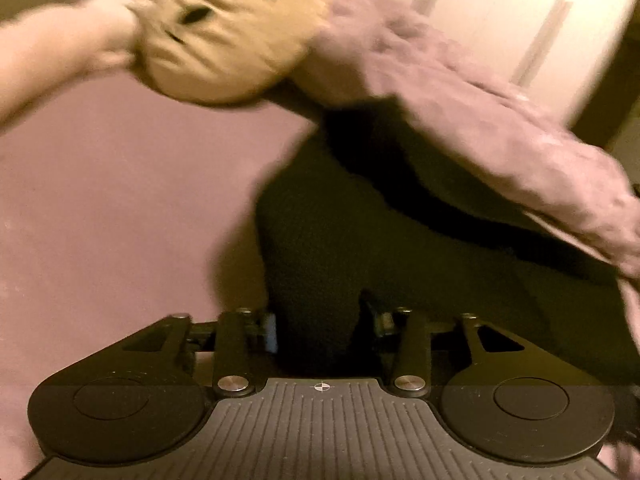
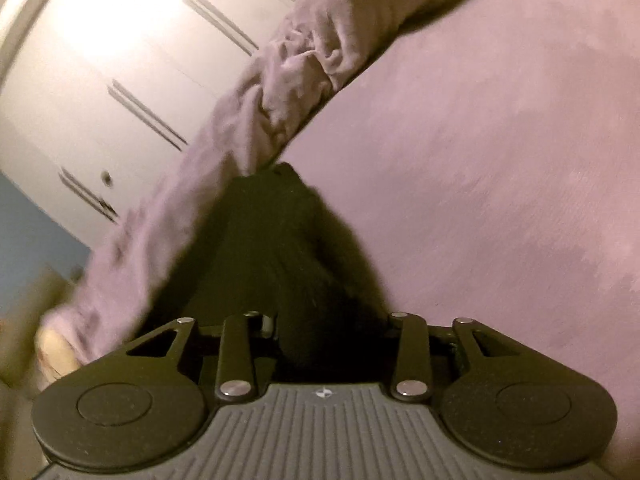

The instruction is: Fold small clothes

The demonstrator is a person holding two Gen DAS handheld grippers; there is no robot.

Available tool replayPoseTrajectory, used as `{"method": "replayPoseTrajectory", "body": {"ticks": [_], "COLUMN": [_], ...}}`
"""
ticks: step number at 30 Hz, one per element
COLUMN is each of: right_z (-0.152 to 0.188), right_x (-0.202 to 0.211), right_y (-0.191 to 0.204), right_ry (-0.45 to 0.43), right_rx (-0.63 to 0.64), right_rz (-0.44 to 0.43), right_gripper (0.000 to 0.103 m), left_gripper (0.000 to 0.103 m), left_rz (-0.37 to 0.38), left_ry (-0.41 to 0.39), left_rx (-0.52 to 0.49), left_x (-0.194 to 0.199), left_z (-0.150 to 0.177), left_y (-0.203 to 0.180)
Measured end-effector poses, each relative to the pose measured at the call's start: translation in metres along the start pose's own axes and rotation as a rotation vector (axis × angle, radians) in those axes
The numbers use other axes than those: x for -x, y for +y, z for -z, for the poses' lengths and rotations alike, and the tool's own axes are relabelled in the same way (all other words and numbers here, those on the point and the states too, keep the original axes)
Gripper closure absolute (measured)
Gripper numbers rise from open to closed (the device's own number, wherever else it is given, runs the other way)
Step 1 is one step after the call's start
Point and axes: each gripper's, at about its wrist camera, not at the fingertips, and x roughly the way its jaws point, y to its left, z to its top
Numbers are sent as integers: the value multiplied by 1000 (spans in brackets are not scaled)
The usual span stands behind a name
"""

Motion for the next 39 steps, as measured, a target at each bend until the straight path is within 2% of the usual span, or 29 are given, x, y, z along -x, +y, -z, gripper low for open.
{"method": "replayPoseTrajectory", "body": {"ticks": [2,3,4,6,9,12,15,20,25,30,34,37,38,39], "right_z": [-2,-5,-7,-6,4,15,20,11,18,10,14,16,16,18], "right_x": [13,20,27,36,19,-19,-58,-118,-167,-194,-202,-184,-170,-146], "right_y": [7,11,18,34,65,104,141,187,206,206,200,204,204,198], "right_ry": [-54,-93,-136,-191,-130,-40,-3,49,83,76,55,67,66,52], "right_rx": [65,100,141,221,323,452,596,679,821,830,858,851,832,793], "right_rz": [100,164,196,137,25,-8,3,-28,62,166,189,207,189,131], "right_gripper": [56,54,53,53,53,53,54,54,56,58,52,48,42,41], "left_gripper": [52,51,49,45,37,35,32,28,21,14,13,16,15,15], "left_rz": [-98,-106,-88,-26,29,56,52,31,9,10,19,34,56,66], "left_ry": [-69,-84,-85,-68,-64,-41,-29,-25,-48,-49,-58,-46,-48,-49], "left_rx": [-51,-77,-97,-124,-217,-267,-326,-408,-459,-458,-410,-400,-388,-372], "left_x": [6,7,7,2,-17,-42,-68,-108,-139,-156,-153,-126,-114,-102], "left_z": [-5,-6,-7,-8,-8,-12,-25,-36,-41,-52,-50,-47,-44,-41], "left_y": [-4,-7,-12,-26,-61,-94,-123,-156,-169,-171,-160,-147,-137,-125]}}
